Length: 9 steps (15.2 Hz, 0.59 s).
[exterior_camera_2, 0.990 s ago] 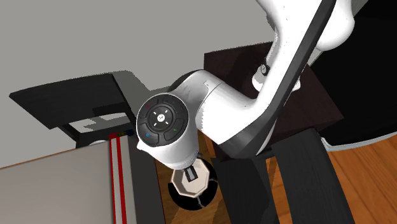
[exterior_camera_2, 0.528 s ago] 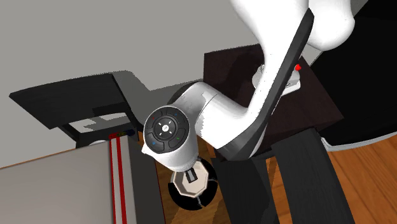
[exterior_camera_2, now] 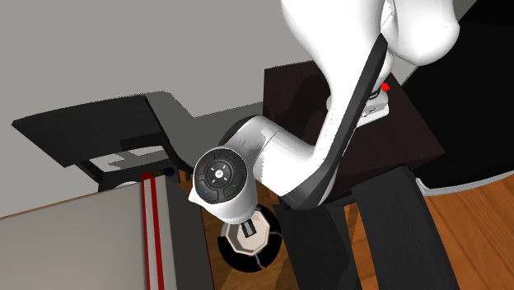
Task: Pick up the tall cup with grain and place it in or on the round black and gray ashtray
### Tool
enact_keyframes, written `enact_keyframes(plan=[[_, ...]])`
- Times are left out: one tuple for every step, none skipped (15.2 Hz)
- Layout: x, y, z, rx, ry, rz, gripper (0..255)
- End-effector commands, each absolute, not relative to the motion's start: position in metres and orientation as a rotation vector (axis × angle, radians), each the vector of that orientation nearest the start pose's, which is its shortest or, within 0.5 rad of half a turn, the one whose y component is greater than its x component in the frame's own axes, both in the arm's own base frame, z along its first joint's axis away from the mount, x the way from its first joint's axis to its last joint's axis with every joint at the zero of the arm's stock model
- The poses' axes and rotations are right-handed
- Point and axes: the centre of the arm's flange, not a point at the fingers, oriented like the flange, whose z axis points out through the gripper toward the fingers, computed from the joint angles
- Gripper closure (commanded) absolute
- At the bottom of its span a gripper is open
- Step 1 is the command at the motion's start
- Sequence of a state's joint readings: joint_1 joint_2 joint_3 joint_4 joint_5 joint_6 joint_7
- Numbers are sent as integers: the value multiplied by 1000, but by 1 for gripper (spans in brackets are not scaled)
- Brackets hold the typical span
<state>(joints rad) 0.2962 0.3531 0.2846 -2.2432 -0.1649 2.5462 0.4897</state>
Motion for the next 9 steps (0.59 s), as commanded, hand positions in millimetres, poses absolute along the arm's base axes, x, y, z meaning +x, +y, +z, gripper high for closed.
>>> enact_keyframes(plan=[[449, 301, 212, -3132, -337, 45, 255], [449, 301, 212, -3132, -337, 45, 255], [449, 301, 212, -3132, -337, 45, 255], [449, 301, 212, -3132, -337, 45, 255], [449, 301, 212, -3132, -337, 45, 0], [449, 301, 212, -3132, -337, 45, 0], [449, 301, 212, -3132, -337, 45, 0], [449, 301, 212, -3132, -337, 45, 0], [449, 301, 212, -3132, -337, 45, 0]])
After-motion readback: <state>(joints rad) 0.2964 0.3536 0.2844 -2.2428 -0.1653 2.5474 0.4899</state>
